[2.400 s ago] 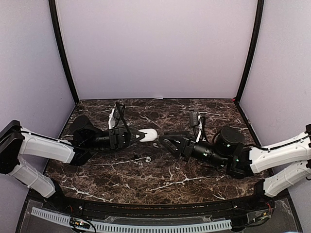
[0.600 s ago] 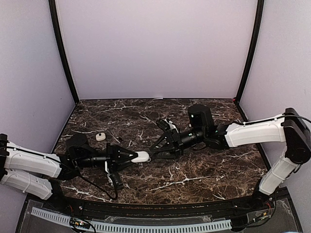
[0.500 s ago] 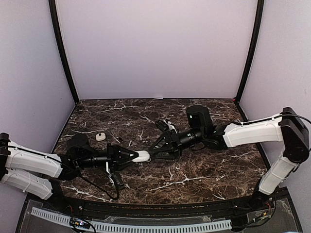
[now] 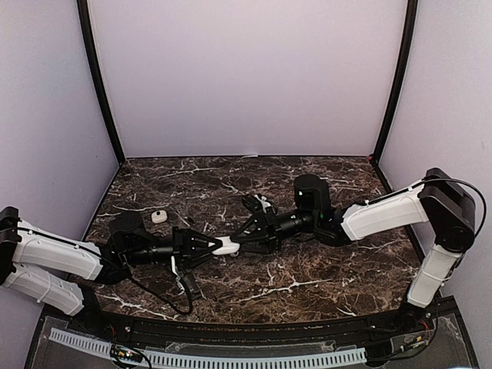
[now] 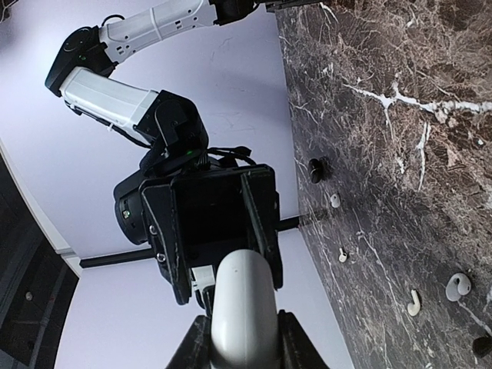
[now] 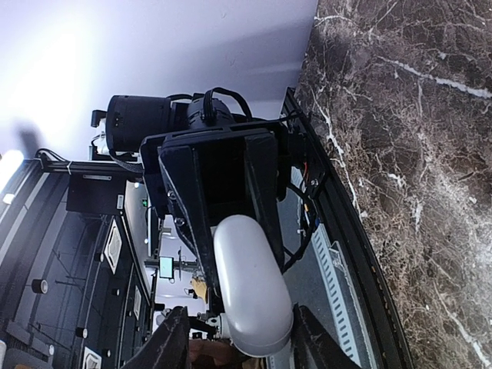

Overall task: Insert the wireless bluetooth earbuds into the charging case
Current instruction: Pass from the left arm to the right

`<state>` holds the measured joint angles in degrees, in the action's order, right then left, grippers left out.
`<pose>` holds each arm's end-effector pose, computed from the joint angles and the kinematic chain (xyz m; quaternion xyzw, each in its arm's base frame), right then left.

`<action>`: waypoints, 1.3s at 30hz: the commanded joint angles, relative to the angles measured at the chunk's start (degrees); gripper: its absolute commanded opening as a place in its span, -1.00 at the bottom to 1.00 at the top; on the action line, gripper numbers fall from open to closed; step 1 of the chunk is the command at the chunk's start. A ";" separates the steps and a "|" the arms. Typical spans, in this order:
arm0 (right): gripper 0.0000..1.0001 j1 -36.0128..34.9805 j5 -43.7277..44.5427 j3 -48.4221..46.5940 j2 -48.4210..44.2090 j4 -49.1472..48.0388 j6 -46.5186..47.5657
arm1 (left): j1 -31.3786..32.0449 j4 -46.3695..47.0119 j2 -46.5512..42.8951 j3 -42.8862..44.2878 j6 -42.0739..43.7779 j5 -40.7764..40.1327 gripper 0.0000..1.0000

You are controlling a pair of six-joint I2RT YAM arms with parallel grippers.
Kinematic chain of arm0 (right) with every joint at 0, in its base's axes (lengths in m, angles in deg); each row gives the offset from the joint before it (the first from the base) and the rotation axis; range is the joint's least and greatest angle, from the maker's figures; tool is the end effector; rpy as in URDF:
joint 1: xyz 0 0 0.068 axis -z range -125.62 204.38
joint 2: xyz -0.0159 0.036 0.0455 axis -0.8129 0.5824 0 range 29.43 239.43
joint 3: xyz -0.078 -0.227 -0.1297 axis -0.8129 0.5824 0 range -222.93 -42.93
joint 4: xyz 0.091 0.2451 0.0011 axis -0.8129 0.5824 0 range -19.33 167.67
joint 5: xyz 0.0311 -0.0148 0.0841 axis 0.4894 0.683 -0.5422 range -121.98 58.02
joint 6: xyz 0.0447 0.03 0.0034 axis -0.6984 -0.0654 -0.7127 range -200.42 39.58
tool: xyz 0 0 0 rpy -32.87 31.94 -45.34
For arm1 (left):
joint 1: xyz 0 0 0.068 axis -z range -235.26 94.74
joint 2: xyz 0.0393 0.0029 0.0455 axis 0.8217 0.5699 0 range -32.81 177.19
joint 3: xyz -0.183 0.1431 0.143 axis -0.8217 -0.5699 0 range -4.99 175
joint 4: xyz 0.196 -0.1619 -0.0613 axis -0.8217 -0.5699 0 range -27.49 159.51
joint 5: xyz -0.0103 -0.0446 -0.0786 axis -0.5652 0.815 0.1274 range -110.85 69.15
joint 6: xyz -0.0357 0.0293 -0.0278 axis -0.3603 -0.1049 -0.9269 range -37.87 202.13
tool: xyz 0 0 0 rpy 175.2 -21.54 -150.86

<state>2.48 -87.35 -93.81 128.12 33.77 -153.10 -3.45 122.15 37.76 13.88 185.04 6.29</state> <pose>0.2000 0.3024 0.2153 0.1678 -0.7250 -0.6657 0.0550 0.1337 -0.1961 0.2091 0.7018 -0.0140 0.1505 0.6961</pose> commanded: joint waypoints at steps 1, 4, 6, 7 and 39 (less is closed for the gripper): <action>-0.15 -0.74 -1.08 0.48 0.91 -7.71 -3.33 | 0.40 2.15 0.25 1.73 0.62 0.21 -0.69; -0.25 -0.83 -0.96 0.66 1.36 -7.99 -3.54 | 0.48 3.08 0.68 1.62 0.45 0.24 -0.68; -0.31 -0.92 -1.03 1.00 1.69 -9.29 -4.28 | 0.57 3.81 1.00 1.60 0.25 0.39 -0.65; -0.35 -0.92 -0.97 1.11 1.84 -10.06 -4.68 | 0.57 4.17 1.17 1.53 0.07 0.62 -0.64; -0.81 3.79 28.79 0.79 -18.69 30.88 33.97 | 5.23 13.40 -12.55 -9.31 -60.42 -14.40 0.98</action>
<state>5.71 -68.45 -91.66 112.17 58.03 -131.22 1.28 137.73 28.84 1.92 149.29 -2.80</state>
